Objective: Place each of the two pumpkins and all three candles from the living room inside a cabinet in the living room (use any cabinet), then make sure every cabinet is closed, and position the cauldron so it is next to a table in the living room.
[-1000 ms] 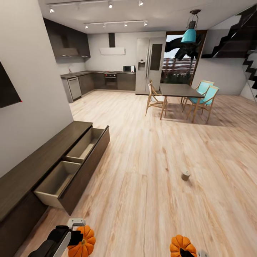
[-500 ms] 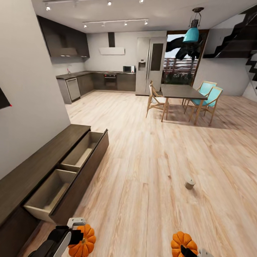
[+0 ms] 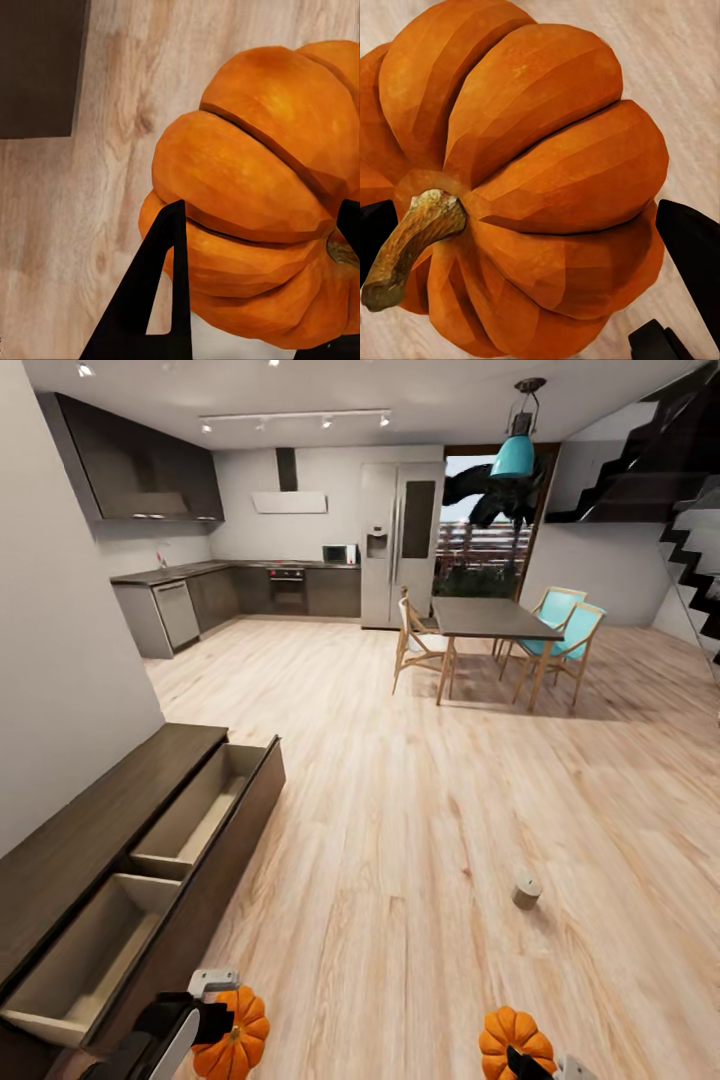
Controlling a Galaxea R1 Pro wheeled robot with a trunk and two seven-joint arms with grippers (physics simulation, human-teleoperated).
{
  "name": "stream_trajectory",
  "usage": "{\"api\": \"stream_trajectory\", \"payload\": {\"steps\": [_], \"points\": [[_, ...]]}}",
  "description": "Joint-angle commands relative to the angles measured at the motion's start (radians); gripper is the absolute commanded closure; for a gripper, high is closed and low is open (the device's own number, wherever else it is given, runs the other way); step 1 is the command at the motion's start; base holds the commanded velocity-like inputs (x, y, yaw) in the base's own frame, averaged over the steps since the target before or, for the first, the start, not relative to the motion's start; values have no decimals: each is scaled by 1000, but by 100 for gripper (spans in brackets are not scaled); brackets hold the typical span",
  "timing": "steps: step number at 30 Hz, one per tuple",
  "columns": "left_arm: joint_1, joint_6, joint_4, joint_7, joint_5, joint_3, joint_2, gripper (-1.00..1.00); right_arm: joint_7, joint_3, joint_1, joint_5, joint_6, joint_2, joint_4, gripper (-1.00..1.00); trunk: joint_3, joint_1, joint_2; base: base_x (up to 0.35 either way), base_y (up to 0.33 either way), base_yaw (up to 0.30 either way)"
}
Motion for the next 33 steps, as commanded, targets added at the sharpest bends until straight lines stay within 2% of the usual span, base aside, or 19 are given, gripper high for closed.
{"api": "stream_trajectory", "payload": {"steps": [1,12,20,33], "points": [[0,0,0,0,-1,0,0,100,0,0,0,1,-1,0,0,100,0,0,0,333,0,-55],[0,0,0,0,-1,0,0,100,0,1,0,3,-2,1,0,100,0,0,0,333,0,-12],[0,0,0,1,-1,0,0,100,0,1,0,3,-3,1,0,100,0,0,0,333,0,-167],[0,0,0,1,-1,0,0,100,-2,2,0,4,-3,1,0,100,0,0,0,333,0,-8]]}}
